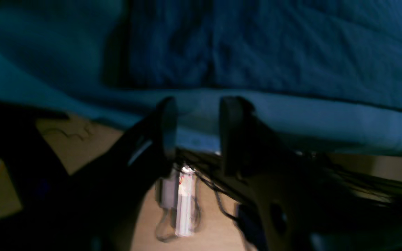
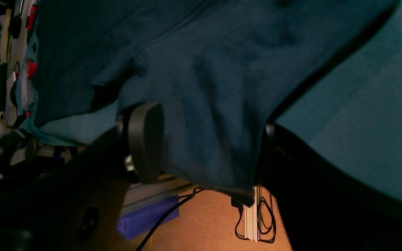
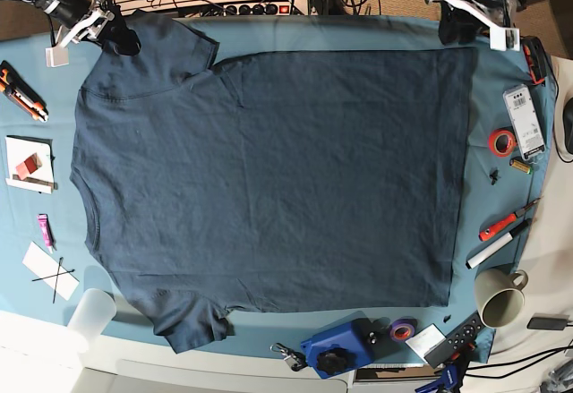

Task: Fold the T-shirt properly
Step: 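Grasp the shirt's shoulder edges with the left and right grippers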

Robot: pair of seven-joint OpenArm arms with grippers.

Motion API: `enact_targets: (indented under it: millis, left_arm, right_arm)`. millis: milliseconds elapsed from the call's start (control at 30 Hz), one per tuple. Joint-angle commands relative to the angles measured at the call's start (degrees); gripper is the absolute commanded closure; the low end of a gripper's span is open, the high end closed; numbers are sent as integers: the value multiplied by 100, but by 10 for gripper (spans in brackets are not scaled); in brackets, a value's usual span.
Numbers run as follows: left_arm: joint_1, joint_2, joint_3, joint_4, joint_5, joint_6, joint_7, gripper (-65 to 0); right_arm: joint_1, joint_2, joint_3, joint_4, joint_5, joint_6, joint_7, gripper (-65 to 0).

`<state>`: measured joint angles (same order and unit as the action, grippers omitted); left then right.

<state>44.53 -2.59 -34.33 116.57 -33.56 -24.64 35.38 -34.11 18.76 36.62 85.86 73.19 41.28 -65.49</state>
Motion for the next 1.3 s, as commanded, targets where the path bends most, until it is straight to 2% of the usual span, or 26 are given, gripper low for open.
enact_targets:
  millis: [0, 100, 200, 267, 400, 467, 533, 633, 667, 900, 1033, 1167, 1200, 1267]
  left_arm:
    - [-42, -144, -48, 101, 37, -20, -166, -218]
    - [-203, -415, -46, 31, 101, 133, -109, -247]
    - [-282, -658, -46, -37, 105, 728, -26, -308]
    - [-280, -791, -48, -37, 118, 927, -24, -314]
    - [-299, -903, -46, -44, 122, 811, 98, -314]
    - [-372, -883, -46, -118, -131, 815, 210, -314]
    - [-492, -872, -44, -302, -363, 811, 413, -314]
    - [-721, -874, -44, -734, -380, 800, 424, -314]
    - [-796, -874, -44, -883, -402, 697, 455, -314]
    - [-997, -870, -44, -1716, -1346, 114, 1058, -314]
    - [-994, -826, -44, -1786, -1878, 85, 1766, -314]
    - [-1038, -671, -39, -1786, -1873, 151, 1464, -303]
    - [-1071, -634, -39, -1786, -1869, 238, 1453, -289]
    - [-1143, -562, -33, -1786, -1779, 278, 1475, -243]
  right_arm:
    - [-98, 28, -20, -26, -529, -128, -474, -351]
    - [-98, 28, -20, -26, -529, -128, -474, -351]
    - [-98, 28, -20, -26, -531, -128, -474, -351]
    - [-98, 28, -20, -26, -531, -128, -476, -351]
    - [-98, 28, -20, -26, -529, -128, -468, -351]
    - [-98, 26, -20, -26, -529, -128, -468, -351]
    - [-98, 28, -20, -26, -531, -128, -483, -351]
    - [-98, 28, -20, -26, -529, -128, -485, -351]
    - [-98, 28, -20, -26, -529, -128, -492, -351]
    - [-98, 28, -20, -26, -529, -128, -525, -351]
    - [-96, 26, -20, -26, -516, -128, -498, -351]
    - [-37, 26, -20, -20, -507, -128, -459, -349]
    - [-4, 22, -20, -20, -507, -128, -455, -335]
    - [94, 9, -20, -20, -509, -128, -459, -233]
